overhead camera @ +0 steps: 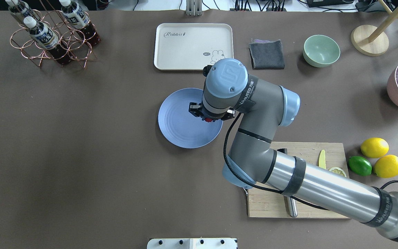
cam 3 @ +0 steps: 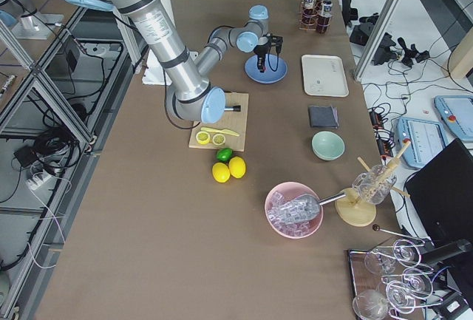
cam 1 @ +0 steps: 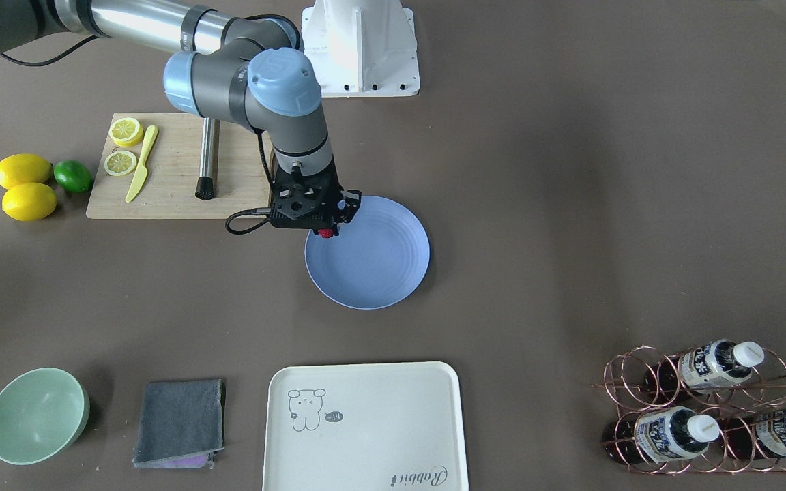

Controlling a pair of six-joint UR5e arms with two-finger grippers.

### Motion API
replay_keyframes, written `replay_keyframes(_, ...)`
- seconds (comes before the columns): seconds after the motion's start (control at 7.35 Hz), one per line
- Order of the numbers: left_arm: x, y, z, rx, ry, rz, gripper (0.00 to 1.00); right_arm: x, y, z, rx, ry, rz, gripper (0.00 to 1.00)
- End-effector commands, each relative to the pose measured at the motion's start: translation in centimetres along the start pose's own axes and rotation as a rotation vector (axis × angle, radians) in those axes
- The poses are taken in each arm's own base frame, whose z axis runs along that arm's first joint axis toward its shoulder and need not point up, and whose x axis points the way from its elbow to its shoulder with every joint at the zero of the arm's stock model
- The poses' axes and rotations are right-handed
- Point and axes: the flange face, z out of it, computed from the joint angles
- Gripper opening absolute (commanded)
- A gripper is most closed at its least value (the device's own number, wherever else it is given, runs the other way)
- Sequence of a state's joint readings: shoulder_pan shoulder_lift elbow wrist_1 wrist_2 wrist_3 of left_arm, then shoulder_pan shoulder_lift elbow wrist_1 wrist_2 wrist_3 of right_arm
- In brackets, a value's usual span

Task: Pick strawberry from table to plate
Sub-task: 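Carry the strawberry with the right gripper over the blue plate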

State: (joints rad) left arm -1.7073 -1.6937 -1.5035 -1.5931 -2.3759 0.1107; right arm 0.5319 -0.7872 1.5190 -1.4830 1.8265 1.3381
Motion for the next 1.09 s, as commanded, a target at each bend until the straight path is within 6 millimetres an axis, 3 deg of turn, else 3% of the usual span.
replay_keyframes(0.0, -0.3, 0.4, 0.2, -0.003, 0.003, -0.005, 0.98, -4.7, 0.4, 1.9, 0.005, 0.028, 0.018, 0.00)
replay_keyframes(0.41, -0.7, 1.1, 0.7, -0.013, 0.005, -0.021, 0.98, -4.0, -0.5, 4.5, 0.043, 0.050, 0.008, 0.00)
replay_keyframes(0.95, -0.5, 0.9, 0.5, -0.008, 0.004, -0.016, 0.98, -4.0, -0.3, 6.1, 0.041, 0.039, 0.000, 0.00)
